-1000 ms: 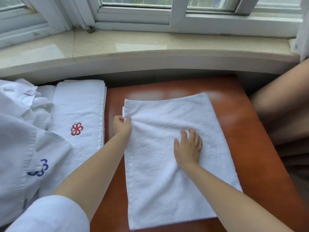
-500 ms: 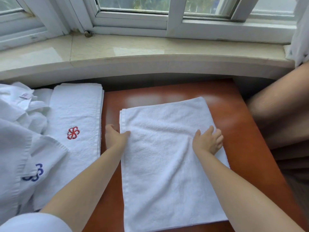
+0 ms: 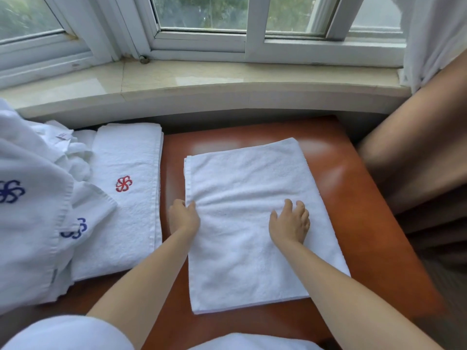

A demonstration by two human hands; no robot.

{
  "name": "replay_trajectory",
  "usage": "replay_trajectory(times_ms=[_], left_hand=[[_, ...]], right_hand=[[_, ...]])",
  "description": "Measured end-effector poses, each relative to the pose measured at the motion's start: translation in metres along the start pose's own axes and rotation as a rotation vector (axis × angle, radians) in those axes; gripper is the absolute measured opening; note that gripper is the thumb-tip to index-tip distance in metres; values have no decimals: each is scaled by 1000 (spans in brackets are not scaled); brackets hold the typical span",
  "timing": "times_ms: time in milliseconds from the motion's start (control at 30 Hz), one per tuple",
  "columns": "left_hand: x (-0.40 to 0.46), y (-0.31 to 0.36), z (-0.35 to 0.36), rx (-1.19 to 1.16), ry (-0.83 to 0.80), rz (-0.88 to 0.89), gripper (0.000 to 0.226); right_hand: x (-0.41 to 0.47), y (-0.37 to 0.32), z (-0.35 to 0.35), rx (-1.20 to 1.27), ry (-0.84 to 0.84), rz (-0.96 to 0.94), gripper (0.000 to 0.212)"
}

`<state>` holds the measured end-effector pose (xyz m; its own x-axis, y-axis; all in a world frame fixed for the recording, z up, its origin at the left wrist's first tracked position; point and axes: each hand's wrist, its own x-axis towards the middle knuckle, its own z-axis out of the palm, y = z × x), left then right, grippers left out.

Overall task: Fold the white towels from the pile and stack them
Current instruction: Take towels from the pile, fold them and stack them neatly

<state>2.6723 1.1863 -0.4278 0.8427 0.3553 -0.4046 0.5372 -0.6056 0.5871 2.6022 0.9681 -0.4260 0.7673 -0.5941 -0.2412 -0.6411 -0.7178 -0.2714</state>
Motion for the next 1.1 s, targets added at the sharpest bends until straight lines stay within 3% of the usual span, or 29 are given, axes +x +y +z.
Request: replay_trajectory(times_ms=[133, 300, 600, 733, 800, 900, 1000, 1100], left_hand=[[3, -12, -6, 6, 23, -66, 33], [-4, -15, -10, 51, -28, -76, 44], [-27, -22, -34, -158, -443, -223, 69], [-42, -21, -43, -202, -557, -216, 68], [-46, -22, -41, -227, -539, -198, 62], [-56, -26, -36, -276, -328, -93, 15], [-61, -42, -30, -240, -189, -92, 25], [-69, -61, -26, -219, -225, -173, 7]], right_hand=[[-12, 3, 1, -17, -82, -40, 50], [-22, 16, -2, -50, -50, -10, 54], [-41, 68, -17, 15, -43, 453, 92], [-56, 81, -17, 156, -55, 603, 90], [-59, 86, -20, 122, -48, 599, 83], [-59, 93, -28, 119, -71, 601, 64], [-62, 99, -35, 167, -110, 612, 48], [-65, 107, -36, 240, -133, 630, 46]])
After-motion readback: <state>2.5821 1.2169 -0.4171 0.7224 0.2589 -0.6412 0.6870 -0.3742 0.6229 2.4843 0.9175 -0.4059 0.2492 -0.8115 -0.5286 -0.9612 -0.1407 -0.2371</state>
